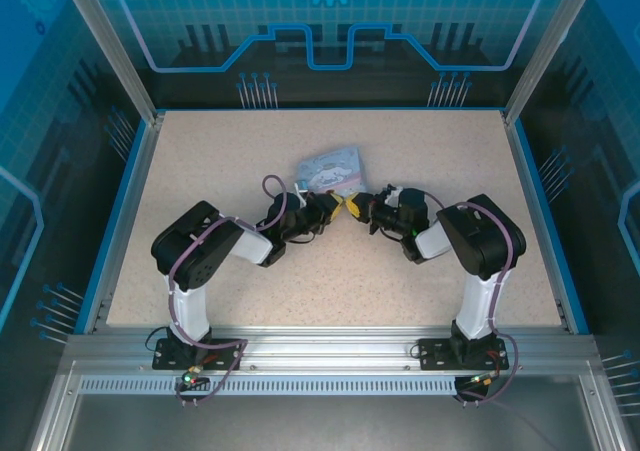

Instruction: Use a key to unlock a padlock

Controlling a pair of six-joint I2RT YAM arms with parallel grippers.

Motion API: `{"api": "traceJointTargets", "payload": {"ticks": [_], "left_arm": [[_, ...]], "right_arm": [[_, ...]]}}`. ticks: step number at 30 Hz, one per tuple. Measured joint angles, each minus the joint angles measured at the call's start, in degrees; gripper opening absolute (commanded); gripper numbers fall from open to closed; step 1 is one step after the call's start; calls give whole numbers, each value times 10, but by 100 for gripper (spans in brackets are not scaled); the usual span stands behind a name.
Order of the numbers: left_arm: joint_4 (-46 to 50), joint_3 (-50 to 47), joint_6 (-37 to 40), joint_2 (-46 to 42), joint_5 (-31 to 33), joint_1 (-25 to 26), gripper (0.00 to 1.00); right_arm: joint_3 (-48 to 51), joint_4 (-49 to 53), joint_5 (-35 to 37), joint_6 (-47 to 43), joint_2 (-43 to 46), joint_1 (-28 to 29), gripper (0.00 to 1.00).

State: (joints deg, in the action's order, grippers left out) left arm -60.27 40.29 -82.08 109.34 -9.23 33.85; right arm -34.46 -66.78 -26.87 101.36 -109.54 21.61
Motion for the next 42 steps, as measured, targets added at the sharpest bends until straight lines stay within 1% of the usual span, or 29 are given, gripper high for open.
{"api": "traceJointTargets", "payload": {"ticks": [4,5,7,10,14,18,20,22,26,29,32,34,35,38,42], "left_arm": [[-1,-10,2,0,-3,-1,0],[0,-12,3,0,-3,-1,0],[0,-13,7,0,-5,-1,0],[-1,-17,12,0,-15,0,0],[-9,-27,12,-1,-31,0,0],[-29,-31,11,-1,-60,3,0],[-35,-34,11,-1,-67,4,0],[-37,-36,12,-1,-72,4,0],[-37,-40,12,-1,-85,4,0],[-36,-41,12,-1,-89,4,0],[-35,-41,12,-1,-91,4,0],[-34,-41,13,-1,-92,4,0],[-33,-41,14,-1,-93,4,0],[-17,-40,23,-7,-96,4,0],[33,-31,37,-23,-102,4,0]], "right_arm": [[0,15,-6,-7,0,2,0],[0,18,-7,-9,0,2,3],[0,21,-9,-11,0,3,14],[0,26,-18,-22,0,5,35],[1,28,-35,-35,2,9,53],[8,43,-50,-54,22,9,77],[15,64,-54,-67,41,7,86],[24,95,-62,-89,69,1,90],[40,162,-71,-144,135,-19,91],[46,235,-80,-196,188,-39,91],[41,336,-78,-271,243,-51,89],[26,423,-68,-332,279,-52,87],[17,462,-60,-361,292,-51,85],[-14,568,-21,-453,333,-47,75],[-57,687,54,-569,371,-13,61]]}}
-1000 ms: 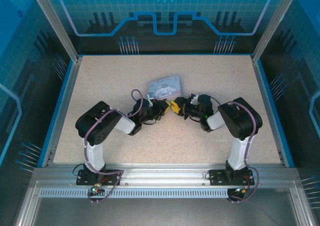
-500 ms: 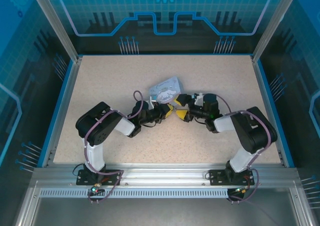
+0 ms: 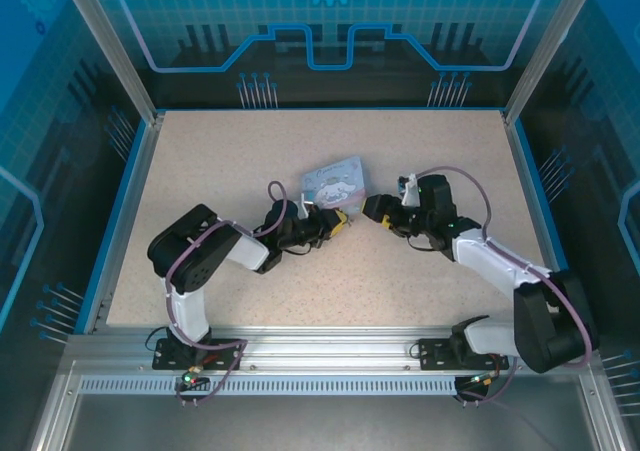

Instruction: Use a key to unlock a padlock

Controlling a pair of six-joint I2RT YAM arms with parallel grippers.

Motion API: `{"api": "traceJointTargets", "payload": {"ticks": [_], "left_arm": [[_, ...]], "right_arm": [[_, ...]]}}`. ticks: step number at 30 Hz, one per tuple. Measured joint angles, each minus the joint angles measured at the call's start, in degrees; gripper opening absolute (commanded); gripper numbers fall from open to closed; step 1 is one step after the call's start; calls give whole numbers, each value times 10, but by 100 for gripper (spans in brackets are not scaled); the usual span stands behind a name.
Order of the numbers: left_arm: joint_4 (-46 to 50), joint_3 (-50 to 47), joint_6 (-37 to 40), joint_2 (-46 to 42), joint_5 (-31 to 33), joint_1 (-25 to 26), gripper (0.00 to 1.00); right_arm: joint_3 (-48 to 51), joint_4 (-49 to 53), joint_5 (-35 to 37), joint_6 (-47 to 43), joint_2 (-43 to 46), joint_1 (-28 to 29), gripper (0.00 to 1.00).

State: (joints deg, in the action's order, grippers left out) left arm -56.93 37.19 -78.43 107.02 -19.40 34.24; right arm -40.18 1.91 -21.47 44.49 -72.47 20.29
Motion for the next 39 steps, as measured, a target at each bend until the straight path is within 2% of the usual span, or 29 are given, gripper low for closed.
{"api": "traceJointTargets", "payload": {"ticks": [4,10,16,27,39], "left_arm": [[63,18,16,-13,-4,0,0],[132,47,39,-19,-14,0,0],[178,69,54,-19,-24,0,0],[232,89,70,-24,-37,0,0],[252,97,80,-24,-45,0,0]], "right_arm": [[-33,77,76,-94,5,54,49],[-57,132,177,-195,-22,125,52],[-57,137,256,-269,-60,158,52],[-36,63,277,-351,-78,161,49],[-36,25,265,-373,-129,161,46]]}}
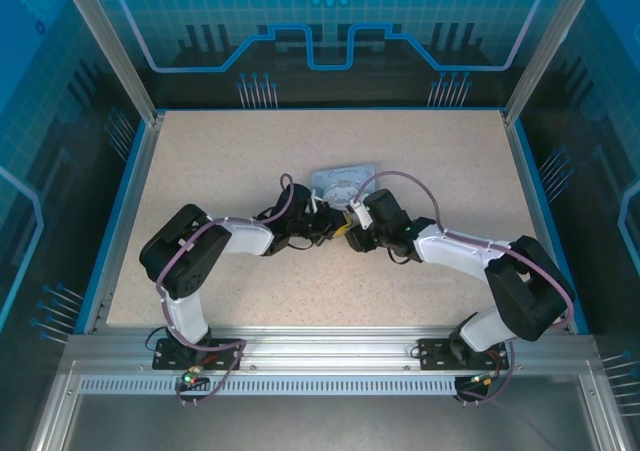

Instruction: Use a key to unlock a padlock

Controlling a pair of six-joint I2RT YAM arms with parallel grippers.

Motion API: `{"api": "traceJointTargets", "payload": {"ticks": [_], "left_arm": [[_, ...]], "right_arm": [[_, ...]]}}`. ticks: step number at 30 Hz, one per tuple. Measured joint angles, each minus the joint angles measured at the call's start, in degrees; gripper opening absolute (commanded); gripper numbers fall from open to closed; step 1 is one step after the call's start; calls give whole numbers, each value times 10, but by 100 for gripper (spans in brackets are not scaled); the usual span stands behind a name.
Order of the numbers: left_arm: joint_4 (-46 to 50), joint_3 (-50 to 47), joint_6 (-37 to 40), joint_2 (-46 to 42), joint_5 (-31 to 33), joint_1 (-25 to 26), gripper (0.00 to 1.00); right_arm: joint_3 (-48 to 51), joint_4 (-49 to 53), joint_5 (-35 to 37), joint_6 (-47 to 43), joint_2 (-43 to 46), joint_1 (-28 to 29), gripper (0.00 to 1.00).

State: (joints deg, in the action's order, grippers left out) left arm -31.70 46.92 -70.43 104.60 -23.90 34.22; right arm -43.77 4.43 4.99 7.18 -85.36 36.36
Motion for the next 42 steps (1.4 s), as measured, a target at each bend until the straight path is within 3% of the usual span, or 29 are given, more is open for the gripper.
{"api": "traceJointTargets", "payload": {"ticks": [17,37,42], "left_arm": [[6,6,1,0,-4,0,0],[8,6,1,0,-6,-2,0],[6,6,1,0,-6,-2,0]], "right_arm": [[-5,-16,12,3,-32,0,35],[-10,-19,-1,14,-30,-8,8],[-10,-12,-22,18,-22,-19,6]]}}
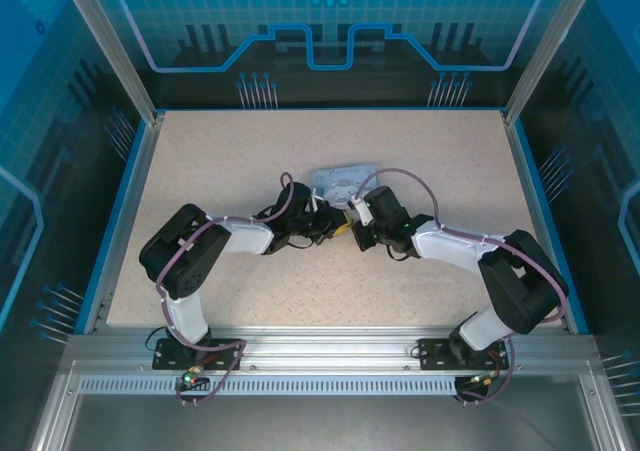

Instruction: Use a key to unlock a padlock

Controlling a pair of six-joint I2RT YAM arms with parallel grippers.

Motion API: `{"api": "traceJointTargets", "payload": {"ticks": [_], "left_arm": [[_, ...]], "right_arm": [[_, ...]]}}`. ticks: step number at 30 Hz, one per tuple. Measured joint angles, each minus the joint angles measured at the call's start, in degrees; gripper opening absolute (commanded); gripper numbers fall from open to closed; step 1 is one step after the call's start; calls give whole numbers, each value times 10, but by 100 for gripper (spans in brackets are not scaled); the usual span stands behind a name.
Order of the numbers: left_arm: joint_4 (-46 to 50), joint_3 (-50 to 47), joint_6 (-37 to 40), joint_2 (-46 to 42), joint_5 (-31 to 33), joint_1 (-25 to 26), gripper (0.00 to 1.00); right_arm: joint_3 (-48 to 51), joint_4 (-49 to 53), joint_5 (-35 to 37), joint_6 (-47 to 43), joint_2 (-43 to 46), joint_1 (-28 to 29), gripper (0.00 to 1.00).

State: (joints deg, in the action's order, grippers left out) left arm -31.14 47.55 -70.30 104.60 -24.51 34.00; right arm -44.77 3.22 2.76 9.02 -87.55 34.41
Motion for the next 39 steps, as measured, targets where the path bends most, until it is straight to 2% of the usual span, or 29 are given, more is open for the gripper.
{"api": "traceJointTargets", "payload": {"ticks": [4,9,14,20,24,27,33,39], "left_arm": [[-3,0,0,0,0,0,0],[-1,0,0,0,0,0,0],[3,0,1,0,0,0,0],[11,1,8,0,0,0,0],[48,13,34,-1,0,0,0],[103,28,69,-9,5,0,6],[205,56,138,-28,23,4,14],[250,63,170,-28,37,18,23]], "right_arm": [[4,1,-42,12,8,-21,7],[17,-9,-94,31,24,-46,21],[27,-26,-120,45,51,-61,27],[56,-40,-142,68,74,-86,46],[59,-45,-160,94,76,-94,55],[61,-55,-175,118,76,-94,62],[83,-97,-196,175,73,-94,66],[100,-140,-200,224,43,-94,66]]}}
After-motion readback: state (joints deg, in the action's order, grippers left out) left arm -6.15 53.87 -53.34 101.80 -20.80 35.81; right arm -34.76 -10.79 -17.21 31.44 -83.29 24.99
